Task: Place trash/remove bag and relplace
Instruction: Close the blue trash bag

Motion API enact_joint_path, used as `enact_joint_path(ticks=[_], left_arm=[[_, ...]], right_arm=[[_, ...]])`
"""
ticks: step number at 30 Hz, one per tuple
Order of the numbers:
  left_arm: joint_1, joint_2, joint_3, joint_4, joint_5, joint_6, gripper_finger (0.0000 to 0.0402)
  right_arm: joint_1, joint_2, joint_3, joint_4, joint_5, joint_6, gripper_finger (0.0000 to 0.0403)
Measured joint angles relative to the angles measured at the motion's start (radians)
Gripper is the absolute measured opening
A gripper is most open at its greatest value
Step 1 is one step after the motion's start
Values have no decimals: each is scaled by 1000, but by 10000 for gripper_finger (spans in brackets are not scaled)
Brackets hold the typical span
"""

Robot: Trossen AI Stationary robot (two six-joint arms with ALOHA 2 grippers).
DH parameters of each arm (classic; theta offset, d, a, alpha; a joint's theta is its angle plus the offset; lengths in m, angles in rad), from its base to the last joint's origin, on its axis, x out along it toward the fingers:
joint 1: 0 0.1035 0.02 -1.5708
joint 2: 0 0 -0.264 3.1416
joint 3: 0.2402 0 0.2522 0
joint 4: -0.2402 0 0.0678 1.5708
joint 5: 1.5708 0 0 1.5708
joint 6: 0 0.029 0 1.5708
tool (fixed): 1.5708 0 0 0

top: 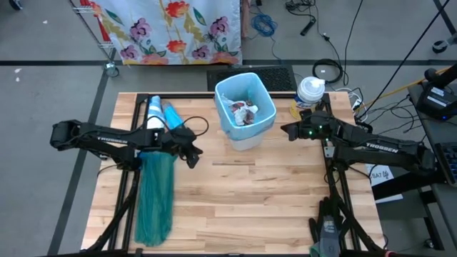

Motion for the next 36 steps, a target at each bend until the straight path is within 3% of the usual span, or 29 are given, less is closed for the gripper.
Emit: enact_joint_path(ticks=[13,28,36], left_arm=[[0,17,43,90,4,-93,0],[0,17,43,84,4,-179,0],[0,17,43,83,4,-182,0]], right_arm=[[-1,5,0,322,9,-111,6],[-1,83,1,391,8,-85,148],[0,111,0,466,-180,-43,153]])
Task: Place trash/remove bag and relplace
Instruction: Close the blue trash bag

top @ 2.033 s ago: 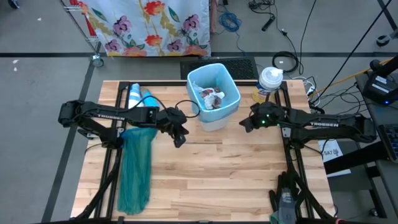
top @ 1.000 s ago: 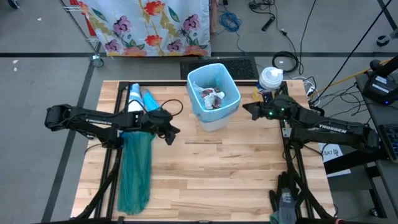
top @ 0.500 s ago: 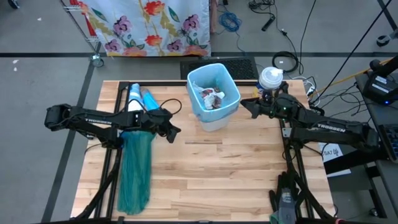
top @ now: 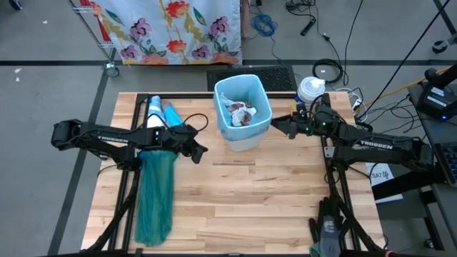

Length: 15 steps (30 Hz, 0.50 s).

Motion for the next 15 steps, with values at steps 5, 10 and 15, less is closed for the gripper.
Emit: enact_joint_path(ticks=[5,10,15], left_arm=[[0,0,0,0,0,-25,0],[0,0,0,0,-1,-24,0],[0,0,0,0,-3,-24,0]], right_arm=[[3,0,0,4,-19,42,152],[3,16,0,50,-20,37,149],[9,65,0,53,-28,71,136]])
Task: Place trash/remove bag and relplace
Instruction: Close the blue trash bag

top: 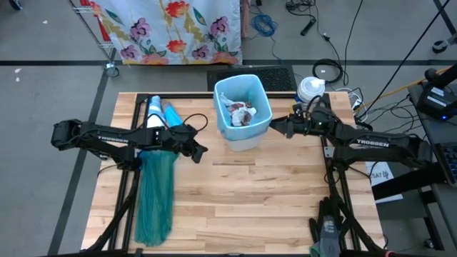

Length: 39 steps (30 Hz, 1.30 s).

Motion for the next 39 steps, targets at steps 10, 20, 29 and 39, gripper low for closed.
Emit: enact_joint_path(ticks=[10,20,29,39], left_arm=[[0,0,0,0,0,0,0],[0,0,0,0,0,0,0],[0,0,0,0,0,1,0],[0,0,0,0,0,2,0]], right_arm=[[71,16,0,27,89,-41,123],[72,-2,0,56,80,-109,6],[73,-125,0,101,28,-82,0],[73,-136,6,146,-46,-37,0]])
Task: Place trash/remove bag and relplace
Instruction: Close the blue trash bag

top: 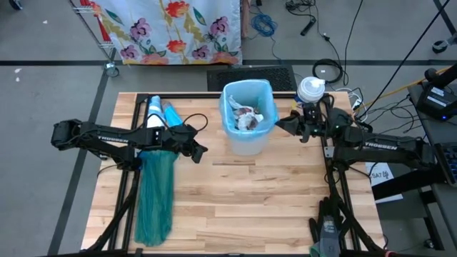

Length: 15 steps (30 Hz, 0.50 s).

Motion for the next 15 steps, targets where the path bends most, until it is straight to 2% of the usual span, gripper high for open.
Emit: enact_joint_path(ticks=[9,15], left_arm=[[0,0,0,3,0,-2,0],[0,0,0,2,0,-35,0]], right_arm=[[-4,38,115,-19,-5,-97,0],[-3,97,238,-122,-5,-209,0]])
